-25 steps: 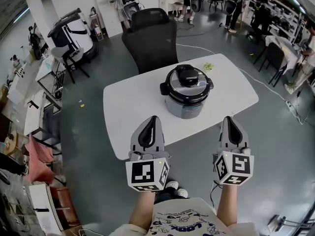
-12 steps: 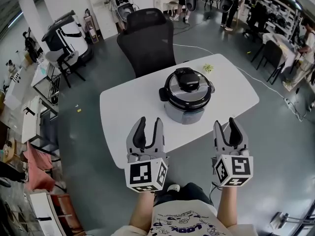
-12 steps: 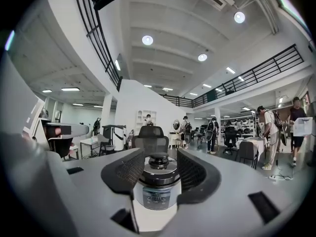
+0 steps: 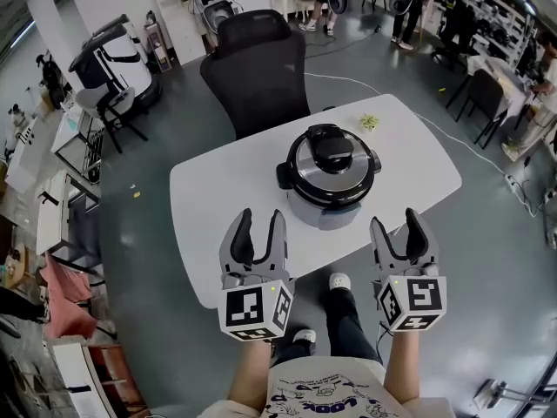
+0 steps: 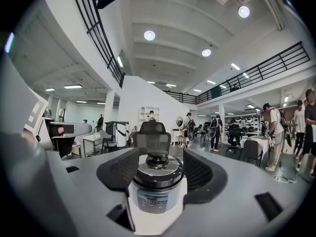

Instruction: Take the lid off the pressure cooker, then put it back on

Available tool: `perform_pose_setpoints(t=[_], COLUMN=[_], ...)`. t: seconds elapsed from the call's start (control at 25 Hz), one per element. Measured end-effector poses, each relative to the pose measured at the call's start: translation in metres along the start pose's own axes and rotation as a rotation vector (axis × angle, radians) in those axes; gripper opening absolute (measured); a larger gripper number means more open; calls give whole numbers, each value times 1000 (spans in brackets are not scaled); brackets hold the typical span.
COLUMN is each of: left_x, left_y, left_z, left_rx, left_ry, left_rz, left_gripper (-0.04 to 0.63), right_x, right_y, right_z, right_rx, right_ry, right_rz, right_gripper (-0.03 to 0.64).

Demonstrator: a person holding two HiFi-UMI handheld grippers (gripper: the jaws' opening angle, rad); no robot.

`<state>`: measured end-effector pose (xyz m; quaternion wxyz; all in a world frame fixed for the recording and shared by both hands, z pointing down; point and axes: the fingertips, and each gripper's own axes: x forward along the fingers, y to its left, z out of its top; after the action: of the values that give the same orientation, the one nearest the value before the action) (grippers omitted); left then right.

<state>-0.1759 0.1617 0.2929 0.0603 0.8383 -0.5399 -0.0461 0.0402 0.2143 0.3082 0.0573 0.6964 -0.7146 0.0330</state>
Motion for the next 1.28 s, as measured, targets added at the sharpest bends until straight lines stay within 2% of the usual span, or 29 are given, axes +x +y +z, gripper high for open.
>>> perform_pose_setpoints(t=[0.2, 0.52, 0.8, 0.96, 1.16, 1.28], left_x=[42, 128, 188, 211, 222, 224], left_y=[0, -4, 0, 9, 19, 30], left_z=[-7, -15, -18, -26, -39, -61], left_rx=[-8, -10, -22, -30, -91, -156], left_ry=[3, 11, 50, 73, 99, 124], left_rz=[39, 120, 222, 286, 347, 370], left_gripper=[199, 199, 199, 199, 199, 199], right_x=[45, 141, 221, 255, 277, 286], right_y=[-24, -71, -82, -75, -61, -48], right_z=[2, 12, 20, 14, 10, -2], right_rx=[-11, -34, -92, -108, -163, -199], right_ry=[4, 15, 80, 125, 168, 207], right_rz=[45, 176, 382, 533, 713, 816], right_gripper=[282, 310, 345, 351, 354, 367])
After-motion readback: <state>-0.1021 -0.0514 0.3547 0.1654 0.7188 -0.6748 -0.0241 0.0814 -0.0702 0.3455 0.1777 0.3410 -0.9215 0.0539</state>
